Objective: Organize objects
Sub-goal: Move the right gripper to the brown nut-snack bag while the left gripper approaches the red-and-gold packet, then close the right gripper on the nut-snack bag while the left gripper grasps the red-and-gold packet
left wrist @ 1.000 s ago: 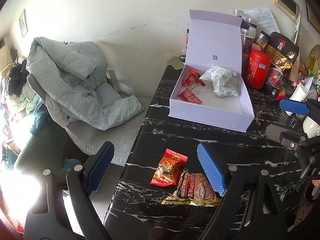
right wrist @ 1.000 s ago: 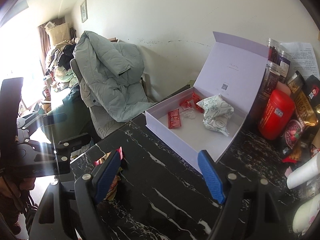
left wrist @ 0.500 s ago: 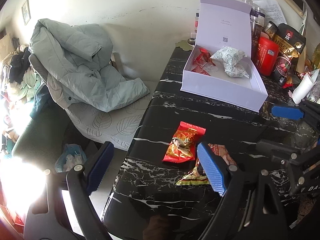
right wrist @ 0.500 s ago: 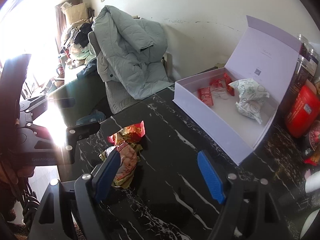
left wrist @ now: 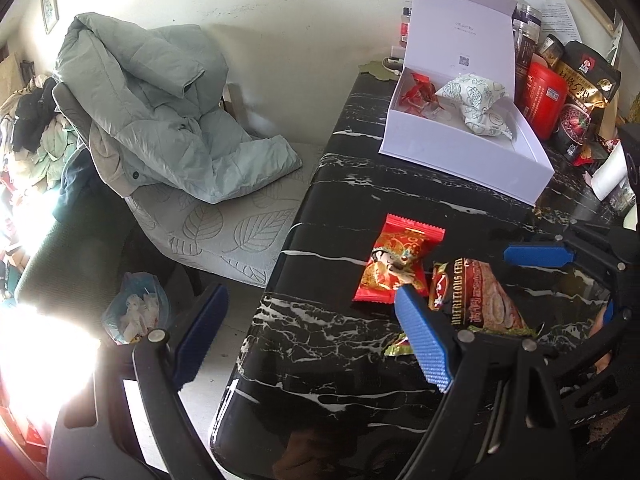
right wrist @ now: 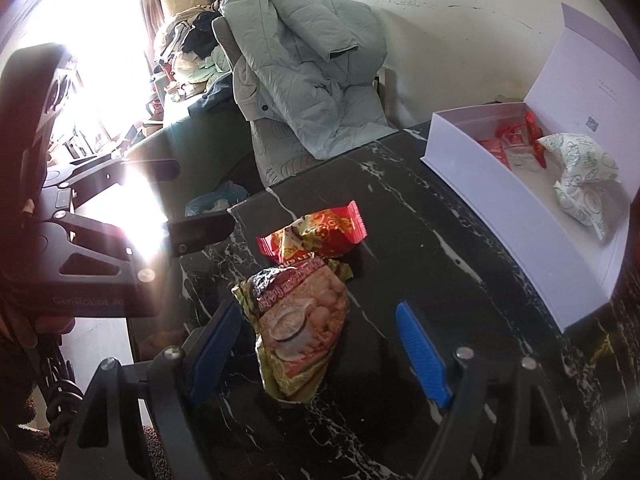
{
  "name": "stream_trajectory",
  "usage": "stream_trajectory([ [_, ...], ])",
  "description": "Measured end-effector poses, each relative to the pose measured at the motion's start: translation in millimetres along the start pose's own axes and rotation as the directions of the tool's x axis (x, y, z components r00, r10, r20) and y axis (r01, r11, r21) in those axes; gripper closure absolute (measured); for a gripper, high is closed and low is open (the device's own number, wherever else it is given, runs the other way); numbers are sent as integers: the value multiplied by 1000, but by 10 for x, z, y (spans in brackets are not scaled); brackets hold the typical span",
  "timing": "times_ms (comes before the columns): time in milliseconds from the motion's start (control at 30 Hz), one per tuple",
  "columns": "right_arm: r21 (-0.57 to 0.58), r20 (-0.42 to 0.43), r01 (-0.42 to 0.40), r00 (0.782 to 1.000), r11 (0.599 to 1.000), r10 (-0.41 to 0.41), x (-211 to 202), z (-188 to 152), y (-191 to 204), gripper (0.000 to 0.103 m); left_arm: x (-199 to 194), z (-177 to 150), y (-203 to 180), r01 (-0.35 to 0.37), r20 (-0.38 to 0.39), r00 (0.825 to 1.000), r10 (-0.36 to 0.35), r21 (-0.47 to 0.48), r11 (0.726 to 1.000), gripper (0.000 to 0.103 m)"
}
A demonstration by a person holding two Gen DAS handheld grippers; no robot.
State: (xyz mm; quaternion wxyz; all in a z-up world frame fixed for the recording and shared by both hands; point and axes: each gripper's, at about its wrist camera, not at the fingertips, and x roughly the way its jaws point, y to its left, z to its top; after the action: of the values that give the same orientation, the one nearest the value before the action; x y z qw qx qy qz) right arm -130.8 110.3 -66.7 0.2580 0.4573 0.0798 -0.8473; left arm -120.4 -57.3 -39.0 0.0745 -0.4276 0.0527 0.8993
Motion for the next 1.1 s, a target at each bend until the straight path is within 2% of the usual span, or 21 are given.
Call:
stream_trajectory([
  [200,20,-19,-18,1000,1000,18,162,37,-39,22,56,14,83,-12,-5,1000,12,1,1000,18],
  [467,73,-12,-64,998,995,65,143,-12,-197,25,186,103,-2,54,-21,998,-53,15,998,18],
  [900,153,-12,16,1000,988,-15,2,-178,-598,25,468,229,-425,164,-83,984,-157,95,982,18],
  [1100,187,6,34,999,982,-36,-44,-230,-749,25,617,255,-562,164,-112,982,-151,116,980,18],
])
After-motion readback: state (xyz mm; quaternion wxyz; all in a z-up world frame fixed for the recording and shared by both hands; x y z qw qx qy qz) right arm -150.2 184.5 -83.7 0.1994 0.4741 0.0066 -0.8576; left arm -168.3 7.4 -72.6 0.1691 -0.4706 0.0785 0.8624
